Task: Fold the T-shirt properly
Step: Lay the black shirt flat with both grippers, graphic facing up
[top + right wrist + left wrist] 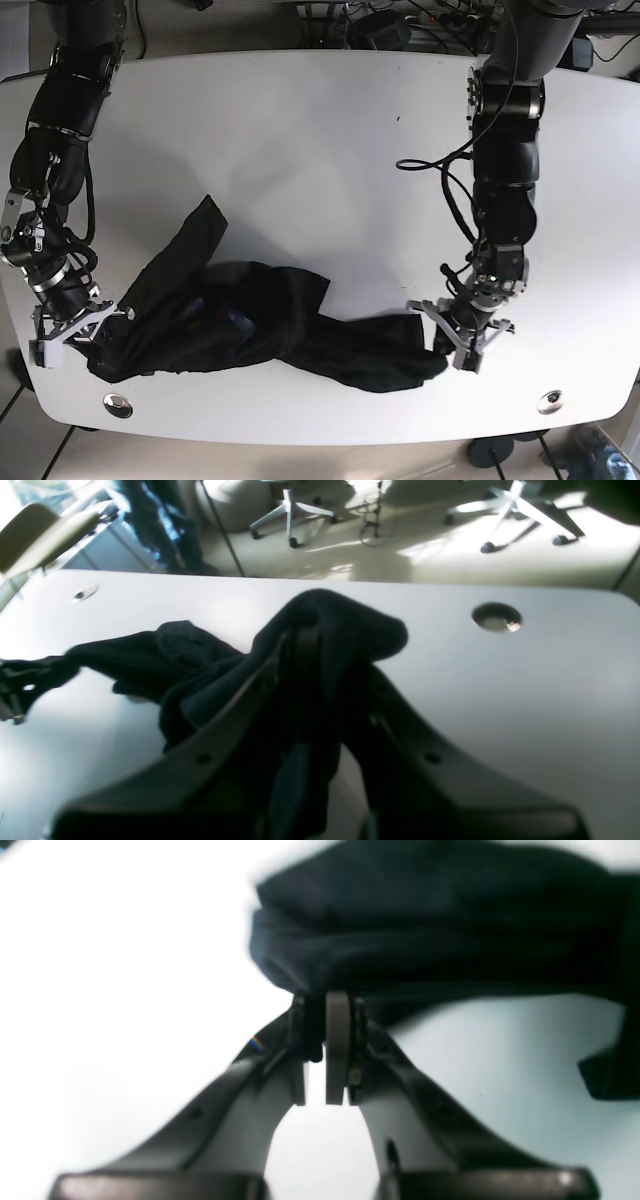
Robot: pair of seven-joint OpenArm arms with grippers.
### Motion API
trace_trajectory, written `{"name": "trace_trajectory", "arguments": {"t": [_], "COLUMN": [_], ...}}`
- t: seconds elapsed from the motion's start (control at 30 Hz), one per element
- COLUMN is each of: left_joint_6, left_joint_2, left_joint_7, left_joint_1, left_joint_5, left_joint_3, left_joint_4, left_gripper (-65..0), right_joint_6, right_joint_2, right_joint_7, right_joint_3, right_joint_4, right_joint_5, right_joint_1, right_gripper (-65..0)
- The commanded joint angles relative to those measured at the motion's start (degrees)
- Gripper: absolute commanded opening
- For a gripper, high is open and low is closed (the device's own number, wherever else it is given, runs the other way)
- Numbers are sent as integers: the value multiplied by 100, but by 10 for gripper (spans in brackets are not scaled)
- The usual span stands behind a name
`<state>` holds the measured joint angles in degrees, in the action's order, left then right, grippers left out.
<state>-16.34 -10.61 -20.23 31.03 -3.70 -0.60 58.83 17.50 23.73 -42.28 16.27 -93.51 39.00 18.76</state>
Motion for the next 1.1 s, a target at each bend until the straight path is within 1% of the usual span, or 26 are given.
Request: {"name": "trace_trajectory", "arguments": {"t": [0.03, 0.1, 0.2, 0.23, 0.27, 0.3, 0.37, 0.4, 0.5, 0.57, 0.6, 0.63, 0.67, 0.73, 0.77, 0.83, 0.9, 0.97, 1.0, 1.03, 1.1], "left_joint_6": [73, 73, 65, 65, 65, 65, 65, 38, 29, 21, -120, -252, -340, -357, -366, -366, -366, -366, -366, -366, -375], "left_joint_2": [-332, -517, -754, -825, -904, -912, -992, -1009, -1282, -1299, -1299, -1299, -1299, -1308, -1308, -1299, -1282, -1238, -1123, -939, -728], "left_joint_7": [-83, -197, -478, -513, -505, -505, -505, -505, -496, -496, -513, -522, -566, -883, -1015, -1199, -1419, -1621, -1691, -1762, -1894], "left_joint_1": [207, 313, 788, 963, 1218, 1447, 1948, 2335, 2994, 3029, 3003, 2915, 2678, 2273, 1992, 1280, 585, -206, -628, -1226, -2017], "left_joint_5": [-38, -38, -38, -38, -38, -38, -21, -12, -38, -38, -38, -12, -3, -38, -38, -38, -38, -56, -56, -47, -47], "left_joint_3": [258, 566, 821, 829, 829, 829, 821, 821, 821, 821, 821, 821, 829, 873, 1005, 1374, 1665, 1796, 1823, 1990, 2333], "left_joint_4": [478, 733, 768, 759, 733, 530, 223, -67, -621, -656, -604, -489, -252, 126, 399, 970, 1489, 1963, 2245, 2737, 3291], "left_gripper": [-650, -650, -650, -650, -650, -650, -650, -650, -650, -650, -650, -650, -650, -650, -650, -650, -650, -650, -650, -650, -650], "right_joint_6": [-84, -163, -145, -145, -145, -136, -136, -154, -154, -145, -136, -136, -136, -136, -136, -136, -136, -136, -136, -136, -136], "right_joint_2": [85, 85, 85, 76, 32, 32, 14, 14, 76, 129, 129, 129, 129, 137, 137, 76, -91, -197, -206, -311, -381], "right_joint_7": [233, 241, 241, 241, 241, 250, 277, 417, 602, 584, 567, 567, 567, 575, 575, 575, 575, 575, 575, 575, 575], "right_joint_3": [12, -14, -32, -93, -313, -506, -638, -647, -638, -629, -629, -621, -603, -594, -489, -190, 12, 197, 294, 408, 566], "right_joint_4": [46, 424, 1066, 1303, 1743, 2121, 2543, 2833, 3228, 3220, 3211, 3158, 2877, 2464, 2270, 1910, 1532, 1224, 1101, 925, 749], "right_joint_5": [104, 113, 69, 69, 60, 60, 60, 51, 51, 95, 113, 113, 113, 122, 122, 122, 122, 122, 130, 227, 491], "right_joint_1": [211, 519, 1143, 1407, 1891, 2339, 2875, 3165, 3579, 3570, 3411, 3218, 2910, 2286, 1970, 1266, 581, -61, -386, -843, -1450], "right_gripper": [-629, -629, -629, -629, -629, -629, -629, -629, -629, -629, -629, -629, -629, -629, -629, -629, -629, -629, -629, -629, -629]}}
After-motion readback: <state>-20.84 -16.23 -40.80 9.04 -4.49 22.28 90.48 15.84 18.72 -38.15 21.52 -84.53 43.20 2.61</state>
